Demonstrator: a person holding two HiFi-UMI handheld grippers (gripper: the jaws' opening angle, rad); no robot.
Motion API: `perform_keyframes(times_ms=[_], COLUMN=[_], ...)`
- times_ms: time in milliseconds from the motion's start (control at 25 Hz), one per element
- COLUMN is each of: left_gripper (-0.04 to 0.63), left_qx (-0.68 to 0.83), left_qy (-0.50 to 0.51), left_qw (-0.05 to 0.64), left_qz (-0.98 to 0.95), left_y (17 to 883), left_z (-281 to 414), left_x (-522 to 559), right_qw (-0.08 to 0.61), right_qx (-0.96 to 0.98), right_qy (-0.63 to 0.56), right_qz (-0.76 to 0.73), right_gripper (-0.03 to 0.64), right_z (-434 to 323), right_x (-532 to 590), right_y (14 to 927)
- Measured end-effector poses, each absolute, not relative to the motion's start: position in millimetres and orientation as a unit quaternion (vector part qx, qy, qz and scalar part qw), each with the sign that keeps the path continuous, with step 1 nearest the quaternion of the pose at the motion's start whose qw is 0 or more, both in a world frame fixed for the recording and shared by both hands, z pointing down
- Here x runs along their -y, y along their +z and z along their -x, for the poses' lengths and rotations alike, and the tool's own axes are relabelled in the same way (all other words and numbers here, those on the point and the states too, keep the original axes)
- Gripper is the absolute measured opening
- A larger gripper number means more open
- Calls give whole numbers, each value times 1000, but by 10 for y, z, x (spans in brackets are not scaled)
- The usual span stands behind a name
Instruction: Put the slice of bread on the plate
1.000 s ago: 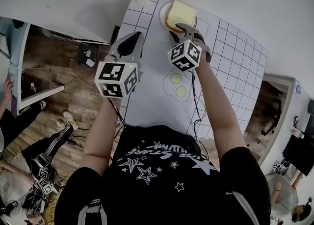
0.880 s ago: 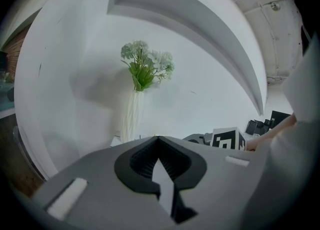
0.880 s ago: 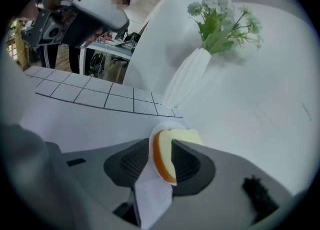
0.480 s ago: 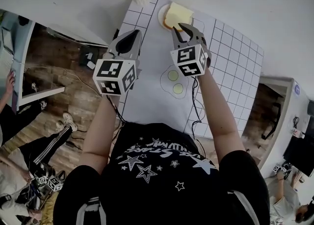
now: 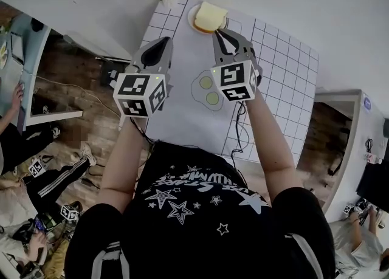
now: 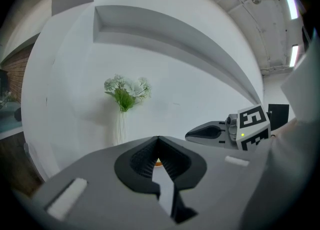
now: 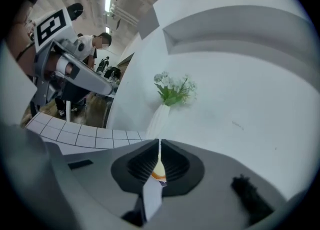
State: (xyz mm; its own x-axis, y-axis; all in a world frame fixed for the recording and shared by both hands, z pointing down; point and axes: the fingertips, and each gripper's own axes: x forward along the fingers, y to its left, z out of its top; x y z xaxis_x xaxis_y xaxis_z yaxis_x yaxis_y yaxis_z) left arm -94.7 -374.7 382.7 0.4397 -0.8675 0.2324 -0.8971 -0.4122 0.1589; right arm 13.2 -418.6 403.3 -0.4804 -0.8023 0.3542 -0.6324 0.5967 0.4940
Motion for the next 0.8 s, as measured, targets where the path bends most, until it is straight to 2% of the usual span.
perform_keyframes(times_ms=[160, 560, 800], left_gripper=[9, 9, 9], left_qx=[528, 526, 532], left_qy=[54, 46, 44], left_qw=[128, 108, 101], left_qz=[-838, -842, -840], left_y=[3756, 3565, 3514], left_z=[797, 301, -26], left_x=[3489, 2887, 2538], right_qw=[293, 228, 212], right_qx=[847, 874, 879], right_qy=[-187, -148, -149], right_qz=[-403, -403, -400], right_gripper=[14, 14, 14], right_z=[-164, -563, -892], right_x=[3786, 2972, 2623], right_y=[3979, 3714, 3638])
